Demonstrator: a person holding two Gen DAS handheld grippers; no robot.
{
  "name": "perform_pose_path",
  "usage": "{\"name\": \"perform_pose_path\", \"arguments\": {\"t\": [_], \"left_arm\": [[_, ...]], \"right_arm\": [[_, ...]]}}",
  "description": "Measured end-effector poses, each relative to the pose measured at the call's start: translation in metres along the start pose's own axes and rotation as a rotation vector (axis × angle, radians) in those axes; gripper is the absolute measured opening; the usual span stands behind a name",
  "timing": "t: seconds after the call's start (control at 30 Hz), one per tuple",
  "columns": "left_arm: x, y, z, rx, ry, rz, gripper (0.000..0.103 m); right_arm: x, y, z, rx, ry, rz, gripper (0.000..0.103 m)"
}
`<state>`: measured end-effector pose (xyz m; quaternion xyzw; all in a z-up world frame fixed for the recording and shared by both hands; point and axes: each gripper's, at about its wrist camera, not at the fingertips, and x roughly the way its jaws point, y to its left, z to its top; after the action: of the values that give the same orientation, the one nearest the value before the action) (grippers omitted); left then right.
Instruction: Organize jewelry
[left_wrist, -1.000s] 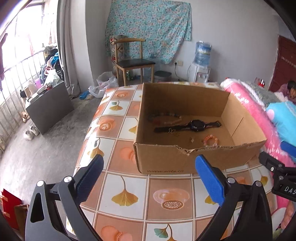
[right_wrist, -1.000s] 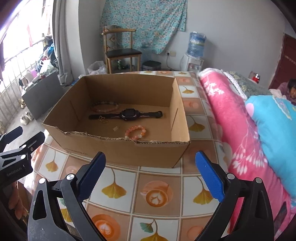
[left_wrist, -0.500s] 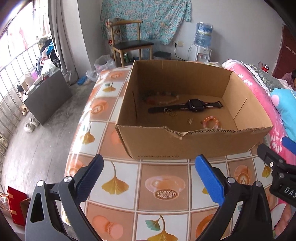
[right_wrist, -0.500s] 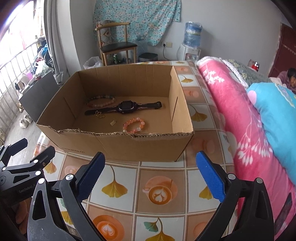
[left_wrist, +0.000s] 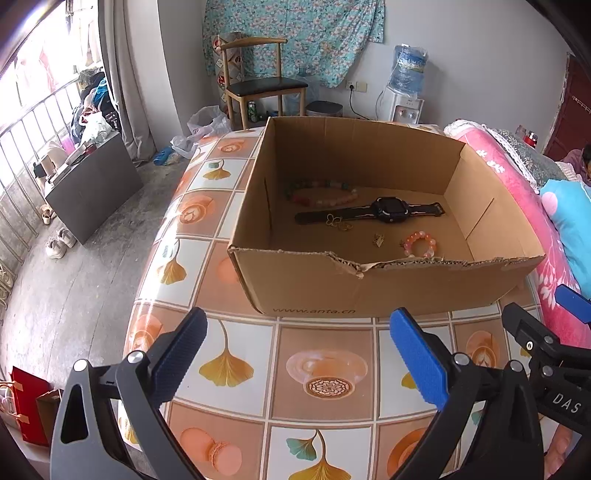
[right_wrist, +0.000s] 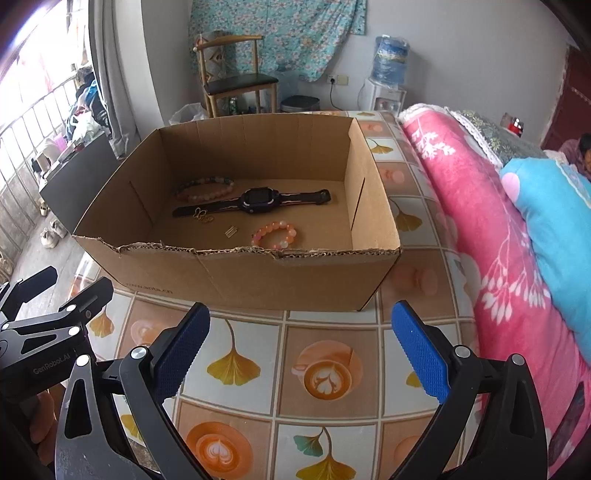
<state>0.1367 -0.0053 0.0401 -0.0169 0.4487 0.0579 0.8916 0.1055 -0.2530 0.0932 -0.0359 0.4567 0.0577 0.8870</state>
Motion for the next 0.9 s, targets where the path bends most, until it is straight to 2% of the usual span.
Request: {"name": "perform_pose_path", "arguments": {"t": [0.9], "left_arm": [[0.0031, 0.0008, -0.0005, -0.01, 0.014, -0.013, 0.097]], "right_arm": [[0.0006, -0.0023, 0.0001, 0.01, 0.007, 0.005, 0.095]]}}
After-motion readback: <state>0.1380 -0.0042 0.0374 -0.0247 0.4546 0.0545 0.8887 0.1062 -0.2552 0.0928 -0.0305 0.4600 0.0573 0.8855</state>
